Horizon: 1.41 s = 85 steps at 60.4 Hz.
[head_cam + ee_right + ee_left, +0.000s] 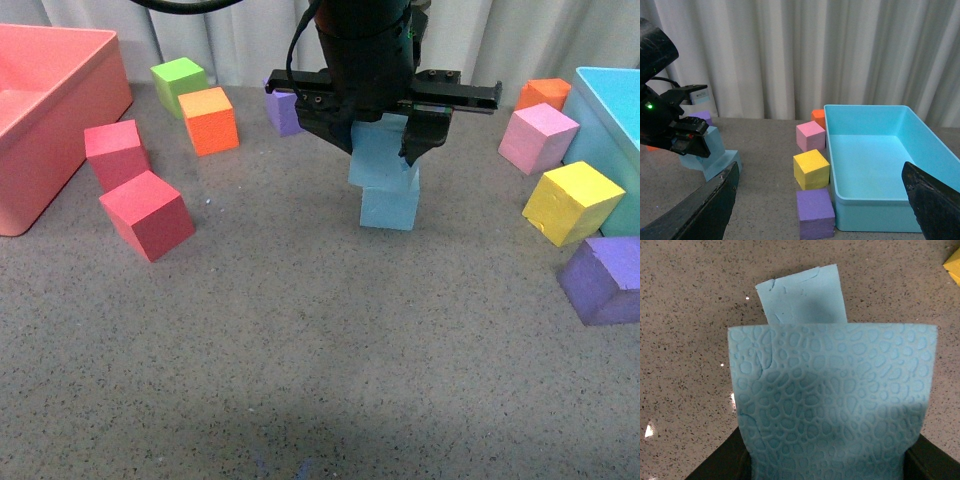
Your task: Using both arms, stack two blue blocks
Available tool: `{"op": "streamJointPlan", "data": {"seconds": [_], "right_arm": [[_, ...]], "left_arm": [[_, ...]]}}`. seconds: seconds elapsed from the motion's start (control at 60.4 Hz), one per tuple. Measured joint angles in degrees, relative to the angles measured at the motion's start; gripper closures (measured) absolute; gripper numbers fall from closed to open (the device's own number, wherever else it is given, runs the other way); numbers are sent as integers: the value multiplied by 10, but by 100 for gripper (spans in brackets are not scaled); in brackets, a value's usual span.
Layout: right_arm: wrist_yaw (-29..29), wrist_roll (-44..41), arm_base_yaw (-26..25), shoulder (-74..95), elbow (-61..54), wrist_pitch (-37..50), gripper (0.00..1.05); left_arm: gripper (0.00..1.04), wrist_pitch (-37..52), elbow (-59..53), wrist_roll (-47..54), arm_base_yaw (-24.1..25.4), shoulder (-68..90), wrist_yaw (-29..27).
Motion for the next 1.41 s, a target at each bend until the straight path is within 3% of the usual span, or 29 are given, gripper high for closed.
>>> {"op": "streamJointPlan", "data": {"seconds": [0.298, 1.309, 1.408], "right_arm": [[0, 0, 0, 0, 0, 0, 10], [0, 0, 0, 0, 0, 0, 10], [0, 0, 0, 0, 0, 0, 10]], "left_arm": [[58, -27, 61, -4, -4, 35, 0], [60, 12, 80, -33, -8, 64, 9], [46, 10, 80, -35, -9, 64, 11]]}}
